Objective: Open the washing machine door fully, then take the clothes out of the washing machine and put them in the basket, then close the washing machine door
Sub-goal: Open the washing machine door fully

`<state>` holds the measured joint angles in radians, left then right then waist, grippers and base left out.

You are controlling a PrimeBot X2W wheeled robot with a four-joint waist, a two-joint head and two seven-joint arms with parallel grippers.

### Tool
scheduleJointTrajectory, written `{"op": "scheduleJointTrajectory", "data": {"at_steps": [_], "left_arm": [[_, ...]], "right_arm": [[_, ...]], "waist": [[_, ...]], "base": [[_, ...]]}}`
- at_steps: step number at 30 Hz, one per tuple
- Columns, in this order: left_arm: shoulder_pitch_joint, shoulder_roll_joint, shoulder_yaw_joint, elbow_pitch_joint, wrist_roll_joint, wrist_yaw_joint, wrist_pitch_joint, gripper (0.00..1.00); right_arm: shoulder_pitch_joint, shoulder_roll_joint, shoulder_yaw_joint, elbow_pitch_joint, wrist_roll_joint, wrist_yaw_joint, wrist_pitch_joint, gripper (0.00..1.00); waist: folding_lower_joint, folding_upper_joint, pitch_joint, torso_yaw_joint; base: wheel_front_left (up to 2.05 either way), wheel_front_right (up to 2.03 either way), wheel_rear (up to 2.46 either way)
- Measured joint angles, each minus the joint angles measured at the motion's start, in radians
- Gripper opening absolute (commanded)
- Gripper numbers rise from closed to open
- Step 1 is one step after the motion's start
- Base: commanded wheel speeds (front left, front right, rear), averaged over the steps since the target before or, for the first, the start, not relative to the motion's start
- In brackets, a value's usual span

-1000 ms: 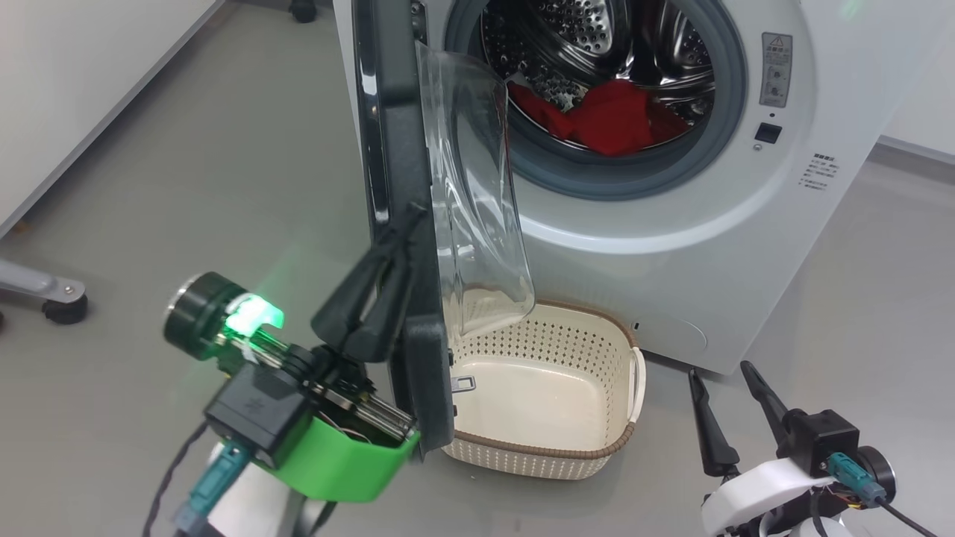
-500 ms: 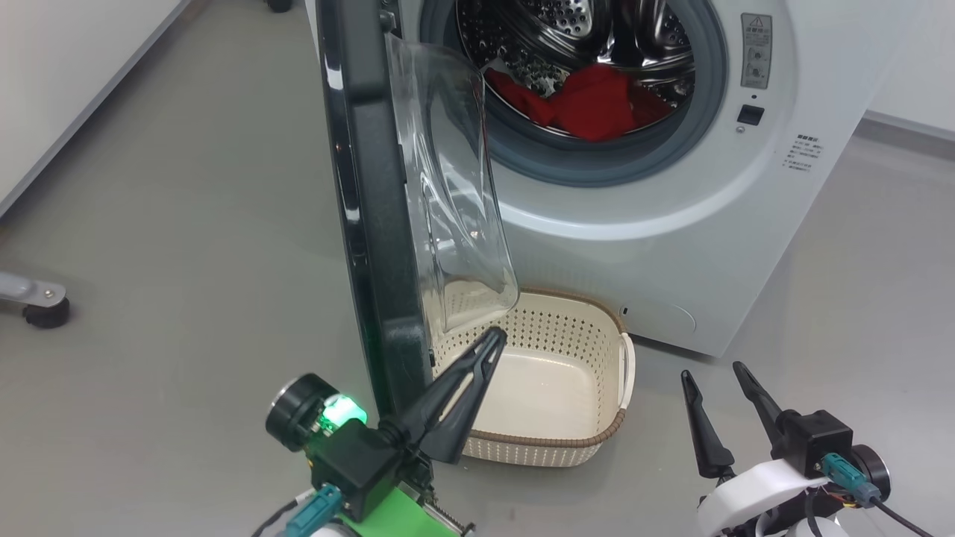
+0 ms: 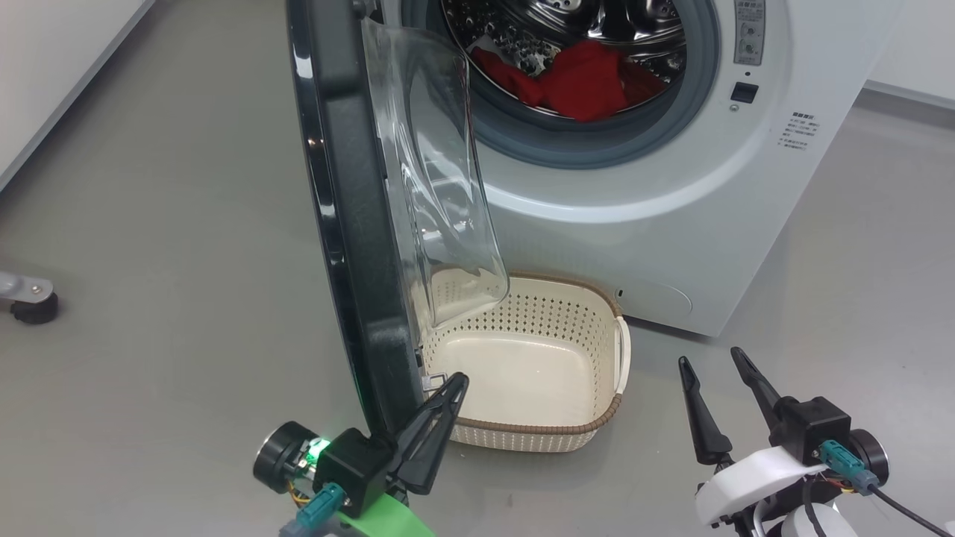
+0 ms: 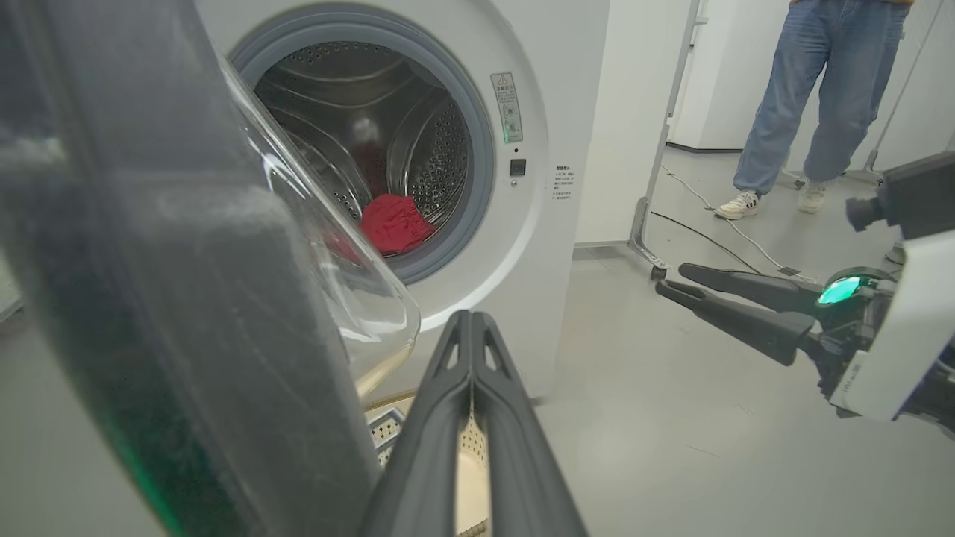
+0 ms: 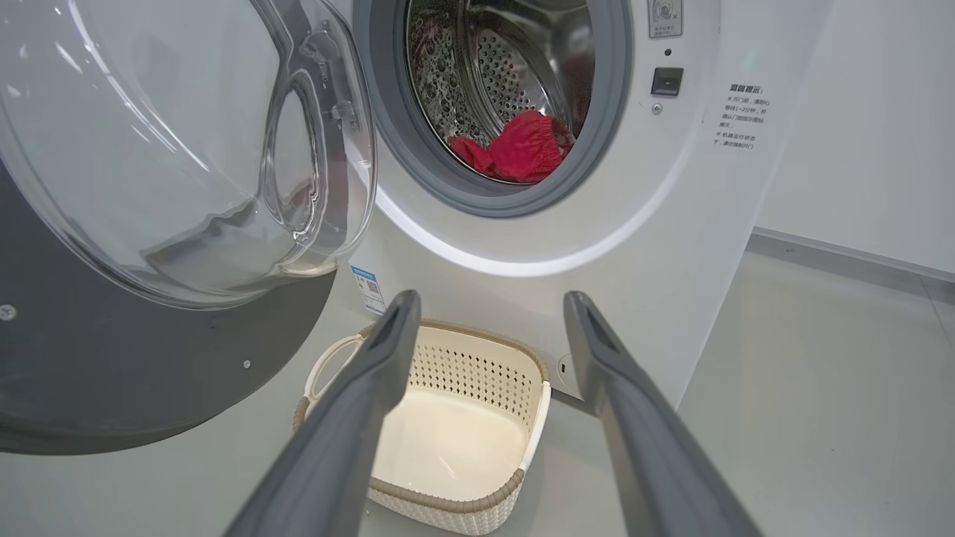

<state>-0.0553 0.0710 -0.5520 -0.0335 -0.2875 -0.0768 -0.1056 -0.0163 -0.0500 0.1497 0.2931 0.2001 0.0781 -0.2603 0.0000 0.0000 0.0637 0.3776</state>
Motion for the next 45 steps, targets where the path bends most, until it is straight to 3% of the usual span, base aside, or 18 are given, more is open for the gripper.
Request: {"op": "scheduleJointTrajectory", "data": {"at_steps": [24, 33, 45], "left_arm": [[0.001, -0.018, 0.091, 0.087, -0.038, 0.073, -0.034, 0.0], [0.001, -0.018, 0.167, 0.116, -0.054, 0.125, -0.064, 0.0], [0.002, 0.0, 0.307, 0.164, -0.093, 0.162, -0.094, 0.0]], "right_arm": [[-0.019, 0.002, -0.014, 0.012, 0.0, 0.009, 0.0, 1.0], [-0.019, 0.003, -0.02, 0.015, -0.005, 0.013, 0.0, 1.0], [-0.022, 0.004, -0.028, 0.016, -0.012, 0.016, 0.0, 1.0]], "waist": [[0.0, 0.0, 0.025, 0.004], [0.0, 0.0, 0.029, 0.009], [0.0, 0.0, 0.034, 0.022]], "base": [[0.0, 0.0, 0.0], [0.0, 0.0, 0.0], [0.0, 0.0, 0.0]]}}
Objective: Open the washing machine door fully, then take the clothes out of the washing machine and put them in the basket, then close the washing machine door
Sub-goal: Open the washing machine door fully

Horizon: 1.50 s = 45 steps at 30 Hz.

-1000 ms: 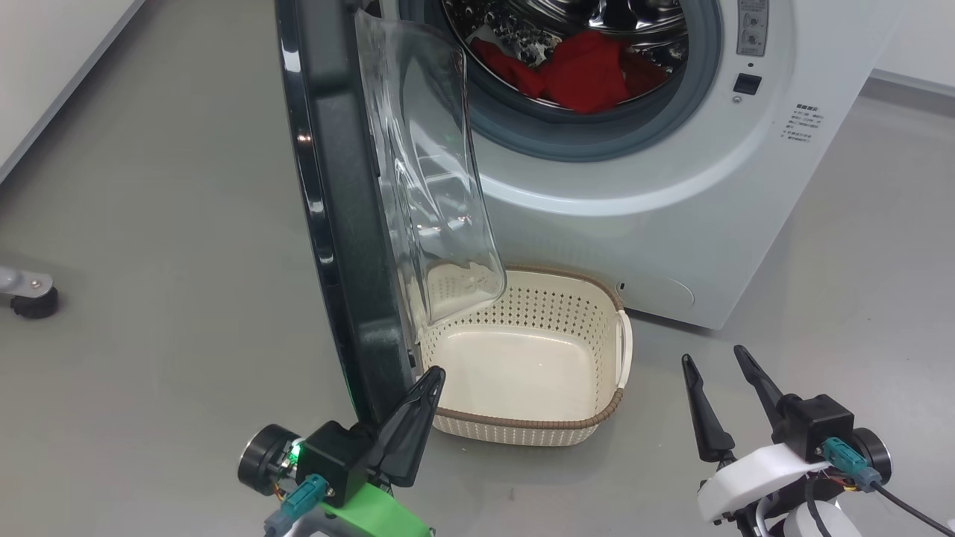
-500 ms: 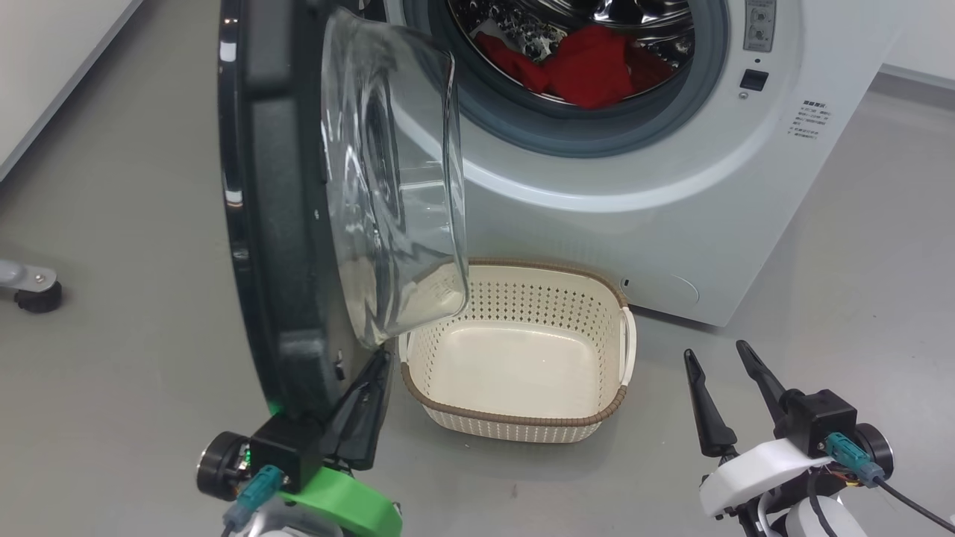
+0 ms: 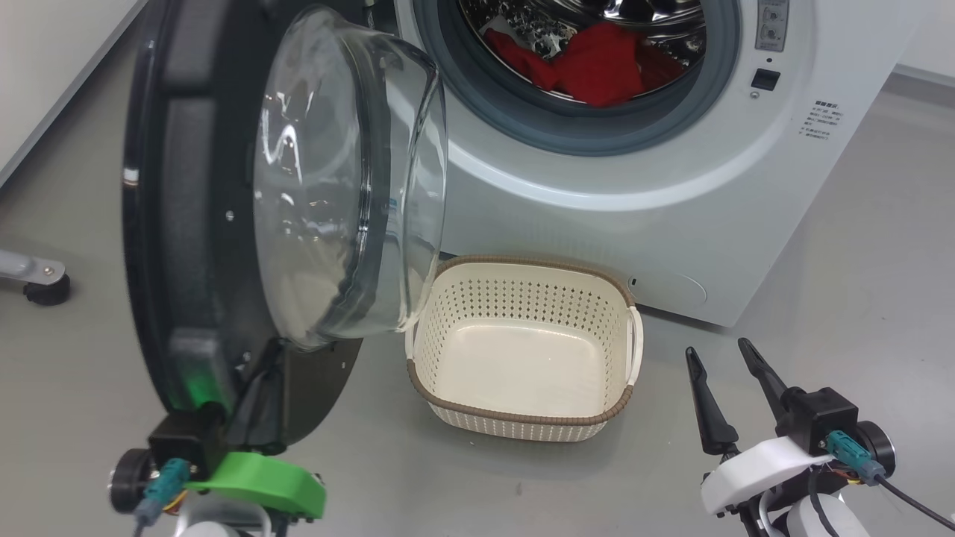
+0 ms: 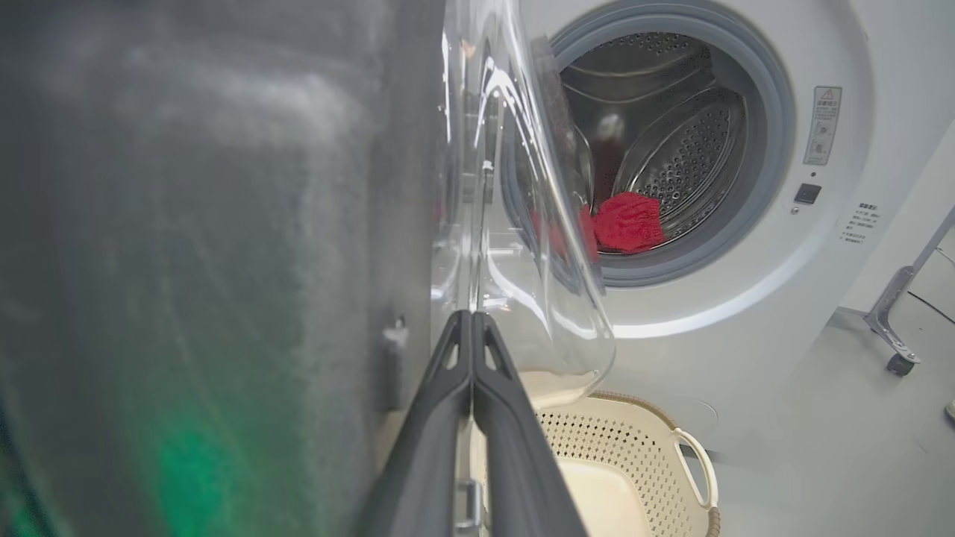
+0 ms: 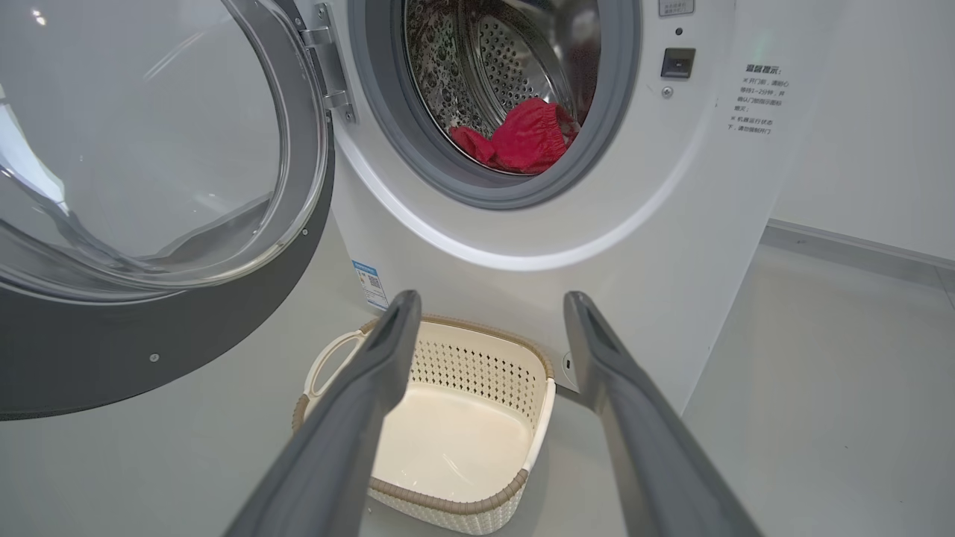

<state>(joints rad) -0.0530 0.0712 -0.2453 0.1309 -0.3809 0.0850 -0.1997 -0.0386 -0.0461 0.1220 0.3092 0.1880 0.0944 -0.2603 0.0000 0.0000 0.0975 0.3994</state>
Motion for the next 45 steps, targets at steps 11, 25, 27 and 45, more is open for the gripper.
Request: {"op": "scheduleJointTrajectory", "data": {"at_steps": [11, 25, 27, 45], "left_arm": [[-0.004, 0.023, 0.155, 0.053, -0.034, 0.016, -0.022, 0.0], [-0.055, 0.068, 0.283, 0.148, -0.07, 0.022, -0.032, 0.0], [-0.067, 0.07, 0.294, 0.165, -0.075, 0.024, -0.034, 0.0], [-0.144, 0.103, 0.381, 0.284, -0.091, 0.024, -0.049, 0.0]], "right_arm": [[-0.004, 0.001, -0.011, 0.0, -0.006, 0.0, 0.0, 1.0], [-0.022, 0.001, -0.017, -0.001, -0.015, 0.001, 0.0, 1.0], [-0.025, 0.001, -0.019, -0.001, -0.015, 0.001, 0.0, 1.0], [-0.036, 0.001, -0.03, 0.0, -0.024, 0.009, 0.0, 1.0]], "waist": [[0.0, 0.0, 0.01, 0.0], [0.0, 0.0, 0.035, -0.007], [0.0, 0.0, 0.038, -0.009], [0.0001, 0.0, 0.047, -0.022]], "base": [[0.0, 0.0, 0.0], [0.0, 0.0, 0.0], [0.0, 0.0, 0.0], [0.0, 0.0, 0.0]]}}
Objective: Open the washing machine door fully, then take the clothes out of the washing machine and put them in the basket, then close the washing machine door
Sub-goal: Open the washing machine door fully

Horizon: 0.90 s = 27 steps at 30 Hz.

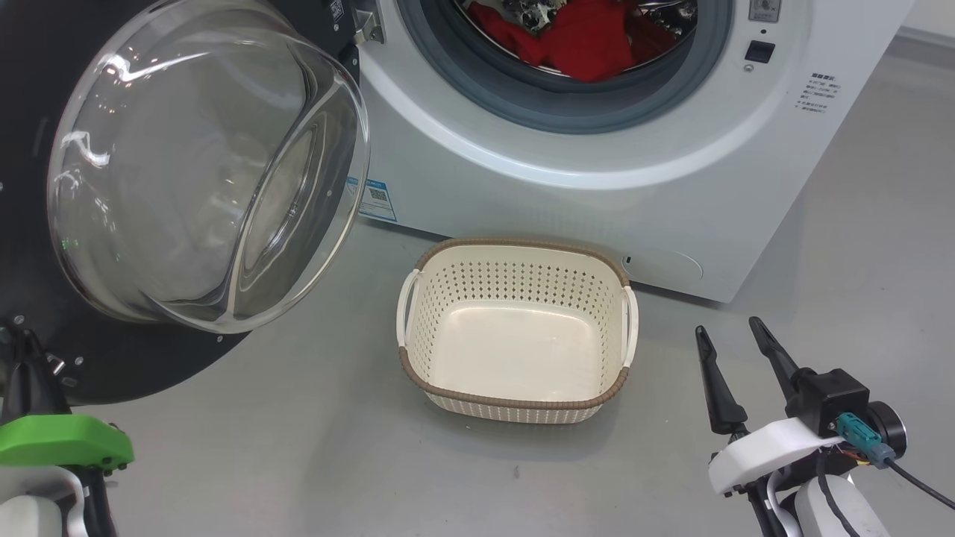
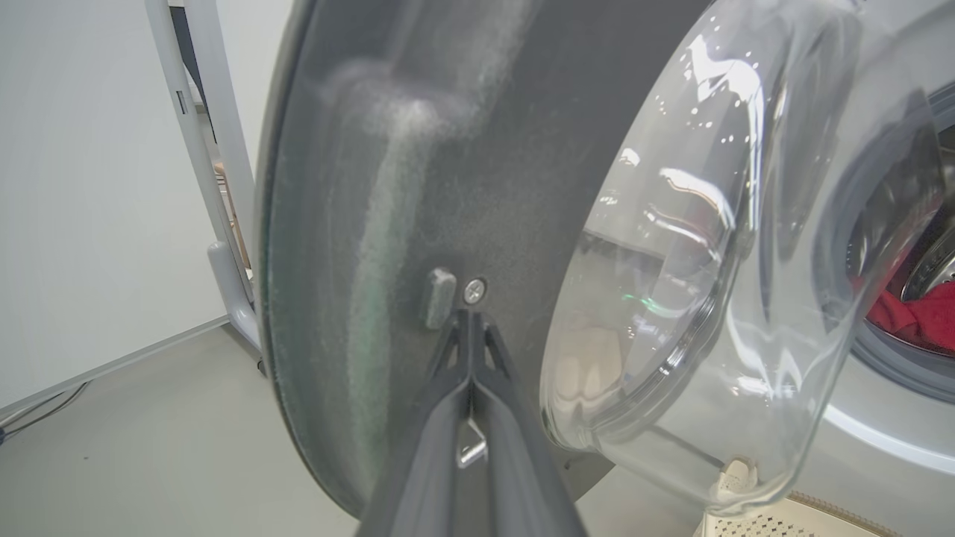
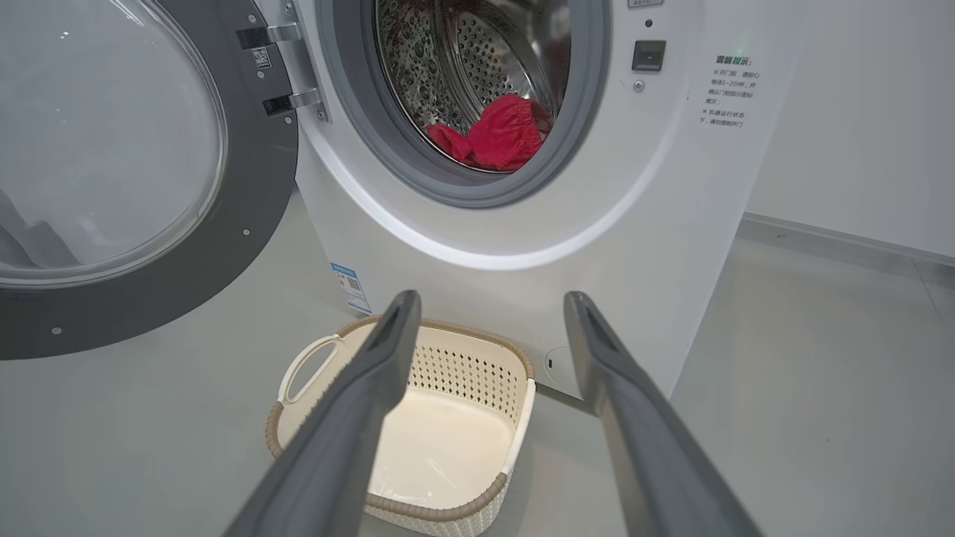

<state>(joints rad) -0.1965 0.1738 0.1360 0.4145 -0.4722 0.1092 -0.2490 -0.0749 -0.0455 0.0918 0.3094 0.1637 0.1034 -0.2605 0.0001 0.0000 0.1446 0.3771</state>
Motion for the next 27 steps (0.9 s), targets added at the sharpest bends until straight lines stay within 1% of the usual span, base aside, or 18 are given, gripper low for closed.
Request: {"op": "scheduleJointTrajectory", "data": {"at_steps": [6, 10, 12, 17, 19, 22, 24, 26, 27], "left_arm": [[0.0, -0.003, -0.014, 0.001, 0.02, 0.002, 0.0, 0.0], [0.003, -0.02, -0.033, -0.014, 0.031, 0.002, 0.0, 0.0], [0.013, -0.039, -0.043, -0.041, 0.034, 0.002, 0.0, 0.0], [0.052, -0.056, -0.049, -0.099, 0.056, 0.001, -0.003, 0.0], [0.066, -0.062, -0.061, -0.119, 0.065, -0.002, -0.003, 0.0], [0.09, -0.072, -0.087, -0.143, 0.079, -0.021, -0.003, 0.0], [0.108, -0.08, -0.106, -0.154, 0.081, -0.028, -0.003, 0.33], [0.125, -0.086, -0.12, -0.16, 0.087, -0.037, -0.003, 0.55], [0.134, -0.087, -0.129, -0.16, 0.087, -0.041, -0.003, 0.99]], "right_arm": [[0.0, 0.0, -0.001, 0.0, -0.001, 0.001, 0.0, 1.0], [0.0, 0.0, -0.001, 0.0, 0.0, 0.001, 0.0, 1.0], [0.0, 0.0, 0.008, -0.001, 0.001, 0.001, 0.0, 1.0], [-0.001, 0.0, 0.014, -0.002, 0.004, 0.001, 0.0, 1.0], [-0.001, 0.0, 0.016, -0.003, 0.01, 0.001, 0.0, 1.0], [-0.001, 0.0, 0.018, -0.009, 0.02, 0.001, 0.0, 1.0], [-0.001, 0.0, 0.018, -0.012, 0.022, 0.001, 0.0, 1.0], [-0.001, 0.0, 0.021, -0.012, 0.027, 0.001, 0.0, 1.0], [-0.001, 0.0, 0.024, -0.013, 0.028, 0.001, 0.0, 1.0]], "waist": [[0.0, 0.0, -0.003, -0.002], [0.0, 0.0, -0.006, -0.006], [0.0, 0.0, -0.008, -0.011], [0.0, 0.0, -0.017, -0.028], [0.0, 0.0, -0.022, -0.036], [0.0, 0.0, -0.031, -0.05], [0.0, 0.0, -0.037, -0.061], [-0.0001, 0.0, -0.042, -0.072], [0.0, 0.0, -0.045, -0.078]], "base": [[0.0, 0.0, 0.0], [0.0, 0.0, 0.0], [0.0, 0.0, 0.0], [0.0, 0.0, 0.0], [0.0, 0.0, 0.0], [0.0, 0.0, 0.0], [0.0, 0.0, 0.0], [0.0, 0.0, 0.0], [0.0, 0.0, 0.0]]}}
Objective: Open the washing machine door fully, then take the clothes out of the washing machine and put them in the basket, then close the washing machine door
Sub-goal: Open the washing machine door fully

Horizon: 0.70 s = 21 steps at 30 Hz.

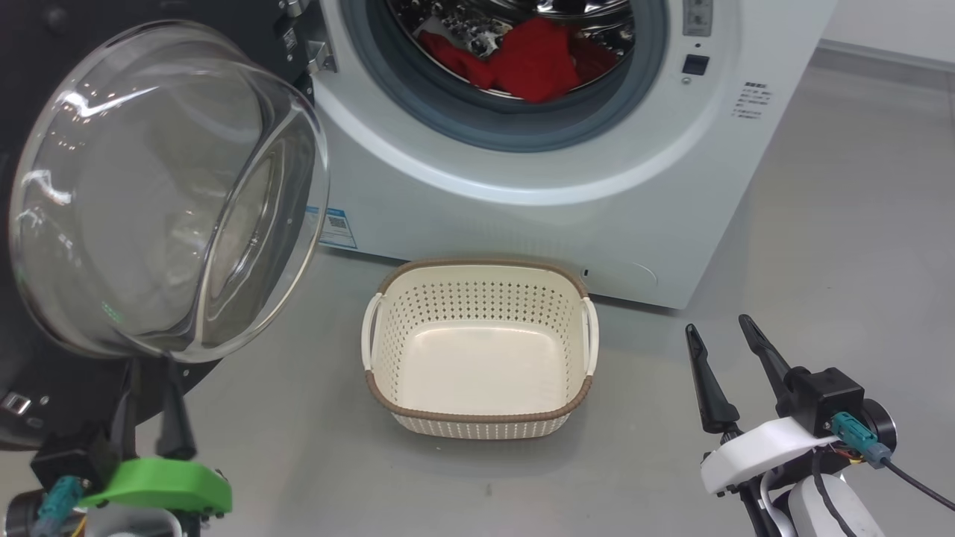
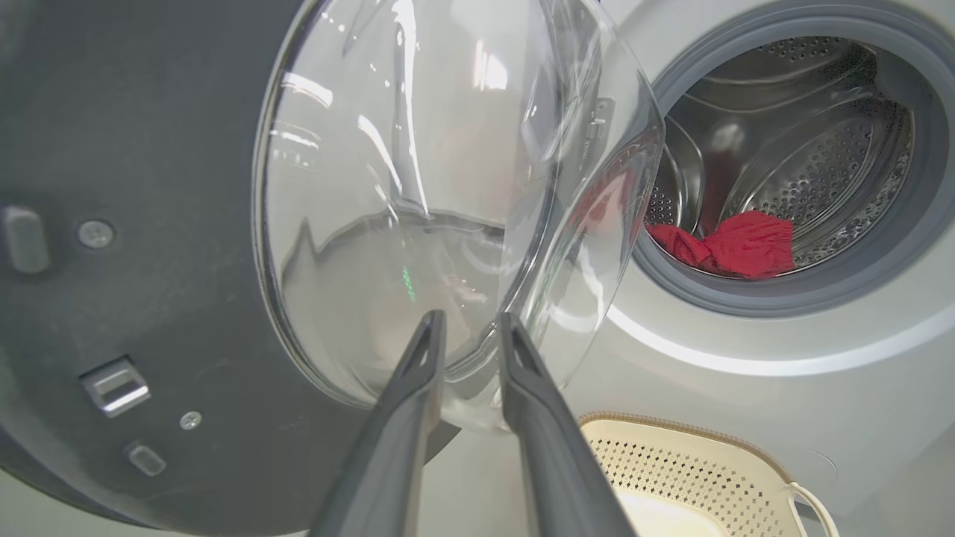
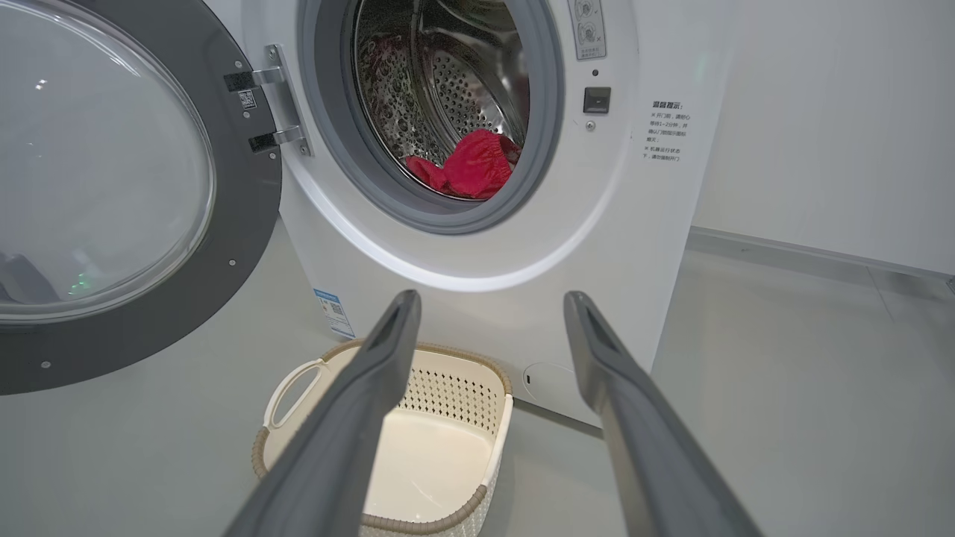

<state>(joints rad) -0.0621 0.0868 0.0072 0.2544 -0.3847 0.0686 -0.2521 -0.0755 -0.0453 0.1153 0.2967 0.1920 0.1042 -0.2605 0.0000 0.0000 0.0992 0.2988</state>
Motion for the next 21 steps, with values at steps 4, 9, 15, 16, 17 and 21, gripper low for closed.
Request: {"op": "scheduleJointTrajectory", "data": {"at_steps": [4, 9, 15, 16, 17, 21], "left_arm": [[0.027, -0.003, -0.021, -0.003, 0.001, -0.006, 0.0, 1.0], [0.05, -0.003, -0.051, -0.007, 0.009, -0.022, 0.0, 1.0], [0.074, -0.003, -0.083, -0.012, 0.03, -0.035, 0.002, 1.0], [0.077, -0.003, -0.086, -0.014, 0.033, -0.035, 0.004, 1.0], [0.081, -0.003, -0.088, -0.015, 0.034, -0.038, 0.004, 1.0], [0.09, -0.003, -0.099, -0.015, 0.035, -0.043, 0.006, 1.0]], "right_arm": [[0.001, 0.0, 0.01, -0.001, 0.006, 0.0, 0.0, 1.0], [0.005, 0.0, 0.025, -0.002, 0.011, 0.0, 0.0, 1.0], [0.026, 0.0, 0.043, -0.009, 0.024, -0.003, 0.0, 1.0], [0.029, 0.0, 0.045, -0.009, 0.031, -0.005, 0.0, 1.0], [0.03, 0.0, 0.046, -0.011, 0.037, -0.008, 0.0, 1.0], [0.046, 0.0, 0.049, -0.016, 0.045, -0.015, 0.0, 1.0]], "waist": [[0.0, 0.0, -0.013, -0.025], [0.0, 0.0, -0.028, -0.061], [0.0, 0.0, -0.045, -0.111], [0.0, 0.0, -0.048, -0.12], [0.0, 0.0, -0.051, -0.129], [0.0, 0.0, -0.062, -0.165]], "base": [[0.0, 0.0, 0.0], [0.0, 0.0, 0.0], [0.0, 0.0, 0.0], [0.0, 0.0, 0.0], [0.0, 0.0, 0.0], [0.0, 0.0, 0.0]]}}
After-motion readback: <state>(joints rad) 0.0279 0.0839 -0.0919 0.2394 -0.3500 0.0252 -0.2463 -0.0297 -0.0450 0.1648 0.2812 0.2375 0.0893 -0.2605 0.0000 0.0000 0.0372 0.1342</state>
